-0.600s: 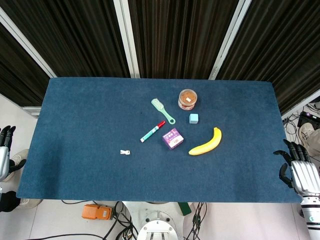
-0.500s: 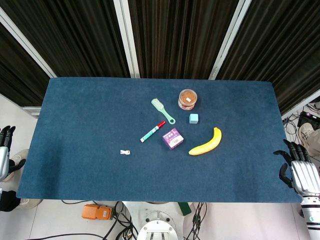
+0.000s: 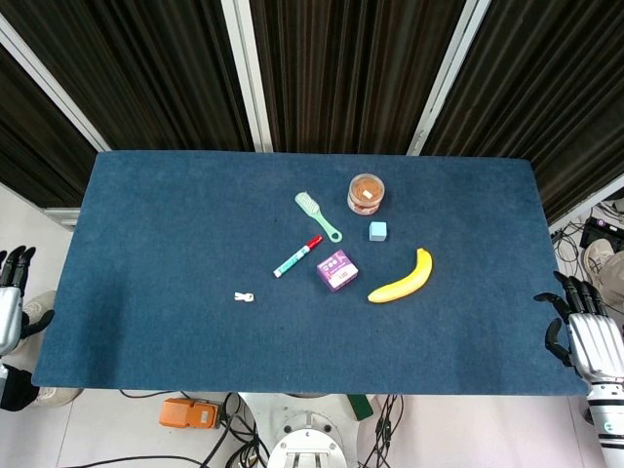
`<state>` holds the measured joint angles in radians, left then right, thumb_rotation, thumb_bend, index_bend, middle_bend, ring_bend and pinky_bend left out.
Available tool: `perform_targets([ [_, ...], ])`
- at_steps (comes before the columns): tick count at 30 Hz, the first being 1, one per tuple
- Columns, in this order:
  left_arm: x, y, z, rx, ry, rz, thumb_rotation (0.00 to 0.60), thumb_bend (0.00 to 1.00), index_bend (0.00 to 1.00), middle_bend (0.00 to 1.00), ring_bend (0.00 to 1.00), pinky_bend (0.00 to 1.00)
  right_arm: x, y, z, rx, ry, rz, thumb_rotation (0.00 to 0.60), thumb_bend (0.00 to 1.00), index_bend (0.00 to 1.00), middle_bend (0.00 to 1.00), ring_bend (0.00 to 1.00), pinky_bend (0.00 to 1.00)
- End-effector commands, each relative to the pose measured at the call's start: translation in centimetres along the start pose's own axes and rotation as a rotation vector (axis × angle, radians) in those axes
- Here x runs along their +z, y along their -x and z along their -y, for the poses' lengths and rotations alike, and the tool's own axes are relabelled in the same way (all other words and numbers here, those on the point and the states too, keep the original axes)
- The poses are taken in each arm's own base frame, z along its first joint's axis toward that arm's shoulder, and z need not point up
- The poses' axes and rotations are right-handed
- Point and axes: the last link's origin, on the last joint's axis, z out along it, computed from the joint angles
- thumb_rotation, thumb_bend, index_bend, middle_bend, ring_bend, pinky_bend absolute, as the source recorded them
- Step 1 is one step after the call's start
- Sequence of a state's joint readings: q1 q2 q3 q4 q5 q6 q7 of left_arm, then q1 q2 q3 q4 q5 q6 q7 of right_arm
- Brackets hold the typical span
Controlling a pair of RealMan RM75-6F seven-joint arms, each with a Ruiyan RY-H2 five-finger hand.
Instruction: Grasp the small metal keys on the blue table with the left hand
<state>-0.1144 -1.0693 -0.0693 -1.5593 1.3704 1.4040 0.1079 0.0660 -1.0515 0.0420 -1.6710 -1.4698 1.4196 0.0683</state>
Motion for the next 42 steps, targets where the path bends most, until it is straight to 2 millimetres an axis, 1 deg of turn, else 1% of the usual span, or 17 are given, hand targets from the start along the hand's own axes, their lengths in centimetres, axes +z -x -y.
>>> perform_targets([
  [1,-0.2,0.1,-1.4,-0.043,0.065,0.016,0.600,0.16,0.04,0.05,0.00,0.11,0.0,0.0,0.0,0.004,0.005,-0.001,0.600,1.00,0.37,0.12,0.05,0.00],
  [3,-0.3,0.1,-3.2,-0.095,0.161,0.033,0.600,0.16,0.08,0.06,0.00,0.11,0.1,0.0,-0.1,0.003,0.006,0.000,0.600,1.00,0.37,0.12,0.05,0.00],
  [6,-0.2,0.1,-5.5,-0.105,0.299,0.056,0.600,0.16,0.13,0.08,0.00,0.11,0.0,0.0,0.0,0.003,0.002,0.002,0.600,1.00,0.37,0.12,0.05,0.00],
  [7,0.0,0.2,-6.7,-0.124,0.354,0.073,0.600,0.16,0.13,0.08,0.00,0.11,0.0,0.0,0.0,0.002,0.000,0.003,0.600,1.00,0.37,0.12,0.05,0.00],
  [8,0.0,0.2,-7.3,-0.135,0.379,0.082,0.600,0.16,0.14,0.08,0.00,0.11,0.0,0.0,0.0,0.002,0.000,0.002,0.600,1.00,0.37,0.12,0.05,0.00],
  [10,0.4,0.2,-9.1,-0.151,0.464,0.119,0.600,0.16,0.15,0.08,0.00,0.12,0.0,0.0,0.0,0.002,0.000,0.002,0.600,1.00,0.37,0.12,0.05,0.00],
  [14,1.0,0.5,-11.6,-0.130,0.563,0.144,0.600,0.16,0.18,0.10,0.00,0.13,-0.1,0.0,0.0,0.004,0.001,0.002,0.600,1.00,0.37,0.12,0.05,0.00],
  [17,1.4,1.0,-13.2,-0.114,0.620,0.159,0.600,0.17,0.22,0.12,0.01,0.15,0.0,0.0,0.0,0.005,0.001,0.004,0.600,1.00,0.37,0.12,0.05,0.00],
  [21,2.1,1.8,-14.7,-0.088,0.659,0.185,0.600,0.17,0.25,0.13,0.02,0.15,0.0,0.0,0.0,0.007,0.000,0.006,0.600,1.00,0.37,0.12,0.05,0.00],
  [28,3.9,3.1,-16.2,-0.069,0.670,0.220,0.600,0.21,0.28,0.13,0.02,0.15,0.0,0.1,-0.1,0.010,0.001,0.011,0.600,1.00,0.37,0.12,0.05,0.00],
  [31,4.6,3.8,-17.0,-0.065,0.681,0.238,0.600,0.21,0.31,0.13,0.02,0.15,0.1,0.1,0.0,0.011,0.002,0.013,0.600,1.00,0.37,0.12,0.05,0.00],
  [34,5.4,4.5,-18.1,-0.042,0.697,0.255,0.600,0.21,0.33,0.13,0.02,0.15,0.1,0.1,0.0,0.012,0.003,0.016,0.600,1.00,0.37,0.12,0.05,0.00],
  [37,6.1,5.1,-19.7,-0.044,0.715,0.275,0.600,0.21,0.33,0.13,0.02,0.15,0.1,0.1,0.0,0.012,0.004,0.018,0.600,1.00,0.37,0.12,0.05,0.00],
  [42,6.7,5.6,-22.1,-0.035,0.757,0.272,0.600,0.21,0.33,0.13,0.02,0.15,0.3,0.2,-0.1,0.018,0.006,0.021,0.600,1.00,0.37,0.12,0.05,0.00],
])
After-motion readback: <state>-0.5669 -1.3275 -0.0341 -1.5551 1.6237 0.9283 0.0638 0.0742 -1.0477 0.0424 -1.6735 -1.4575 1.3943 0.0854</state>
